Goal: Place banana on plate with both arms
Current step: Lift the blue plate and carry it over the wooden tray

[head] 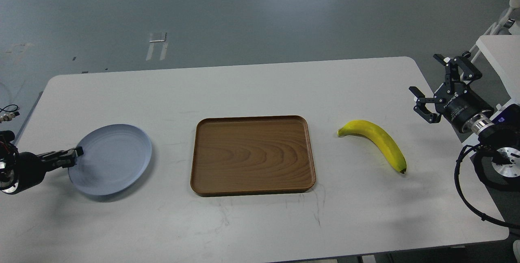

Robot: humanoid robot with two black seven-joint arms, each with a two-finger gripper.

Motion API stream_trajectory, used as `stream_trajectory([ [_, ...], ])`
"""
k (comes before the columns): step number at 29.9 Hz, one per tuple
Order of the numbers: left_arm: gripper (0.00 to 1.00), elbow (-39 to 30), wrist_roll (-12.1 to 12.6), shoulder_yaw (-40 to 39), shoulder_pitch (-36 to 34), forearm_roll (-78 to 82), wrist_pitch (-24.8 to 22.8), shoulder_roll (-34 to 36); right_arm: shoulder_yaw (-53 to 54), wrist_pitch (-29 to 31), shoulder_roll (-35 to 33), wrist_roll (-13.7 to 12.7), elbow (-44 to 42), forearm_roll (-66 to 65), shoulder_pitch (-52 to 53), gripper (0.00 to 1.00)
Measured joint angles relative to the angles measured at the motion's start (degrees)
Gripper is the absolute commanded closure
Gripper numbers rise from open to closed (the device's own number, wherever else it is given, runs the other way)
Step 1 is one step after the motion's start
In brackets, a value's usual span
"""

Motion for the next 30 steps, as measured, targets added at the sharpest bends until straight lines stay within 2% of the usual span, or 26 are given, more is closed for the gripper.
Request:
stream_trajectory([
  [6,1.0,-2.75,0.04,-0.04,-3.96,-2.6,-0.45,0.4,0.02,0.0,-0.01,0.0,-0.16,-0.04,0.0,0.0],
  [12,1.0,-8.09,0.04,0.06,-10.18,-3.34,-3.84,0.8,0.24,0.0,-0.09,0.0,-0.42,-0.05,0.08,0.0],
  [17,1.0,-13.32,0.01,2.98,-15.91,-1.27,-4.57,-1.11,0.27,0.0,-0.1,0.0,-0.58,-0.05,0.22,0.0],
  [24,1.0,-13.17,0.0,12.01,-26.15,0.7,-5.98,-11.38,0.3,0.0,-0.19,0.0,-1.78,-0.05,0.6,0.0],
  [30,1.0,-7.19,0.0,15.75,-30.49,0.64,-8.2,-22.61,0.3,0.0,-0.34,0.0,-3.89,-0.05,0.64,0.0],
])
